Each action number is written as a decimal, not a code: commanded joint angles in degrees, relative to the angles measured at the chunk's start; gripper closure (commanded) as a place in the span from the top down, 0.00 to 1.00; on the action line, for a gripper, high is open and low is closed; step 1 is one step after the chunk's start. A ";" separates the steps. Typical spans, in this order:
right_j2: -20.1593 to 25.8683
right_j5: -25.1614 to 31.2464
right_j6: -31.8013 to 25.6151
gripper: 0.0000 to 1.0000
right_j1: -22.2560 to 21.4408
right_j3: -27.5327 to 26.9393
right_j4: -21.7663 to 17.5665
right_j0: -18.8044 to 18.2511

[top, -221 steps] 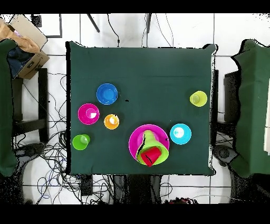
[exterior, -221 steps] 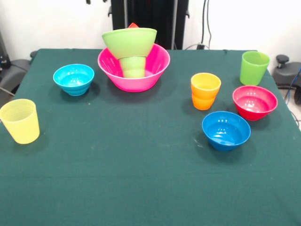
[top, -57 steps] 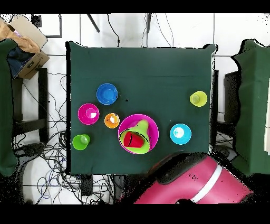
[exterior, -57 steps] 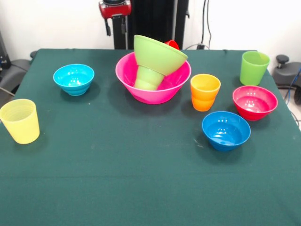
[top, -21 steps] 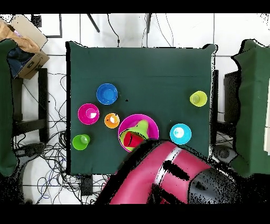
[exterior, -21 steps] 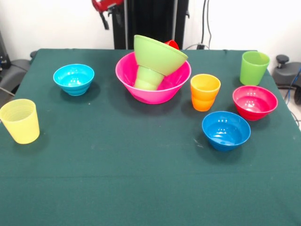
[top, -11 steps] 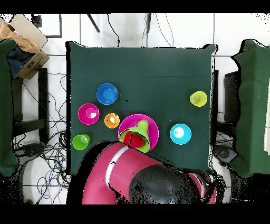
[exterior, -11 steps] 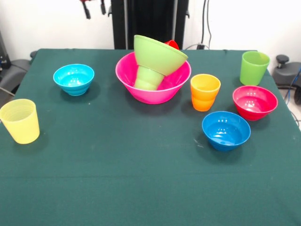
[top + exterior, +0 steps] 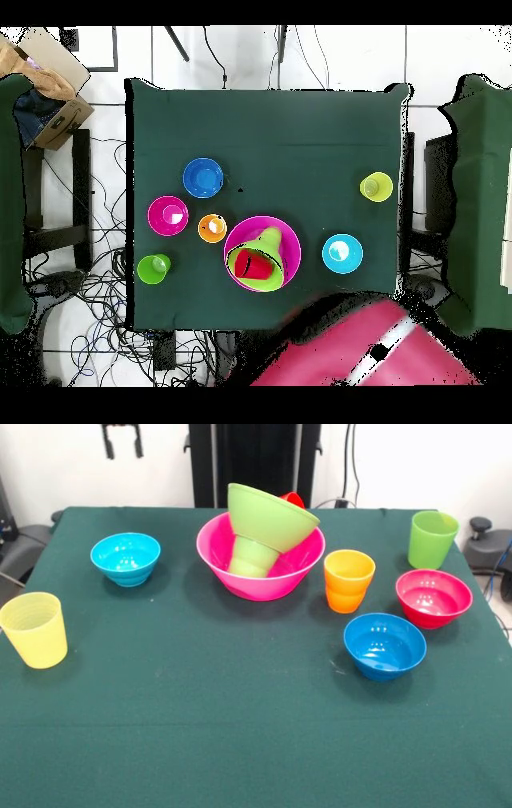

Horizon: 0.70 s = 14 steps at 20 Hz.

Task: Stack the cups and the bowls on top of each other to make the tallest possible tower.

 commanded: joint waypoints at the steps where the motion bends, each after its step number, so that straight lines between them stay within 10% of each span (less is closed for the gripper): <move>1: 9.72 0.93 -43.91 1.00 0.88 -5.57 8.91 -2.83; 14: 17.93 -20.79 -37.35 1.00 -2.88 -1.20 6.07 -12.85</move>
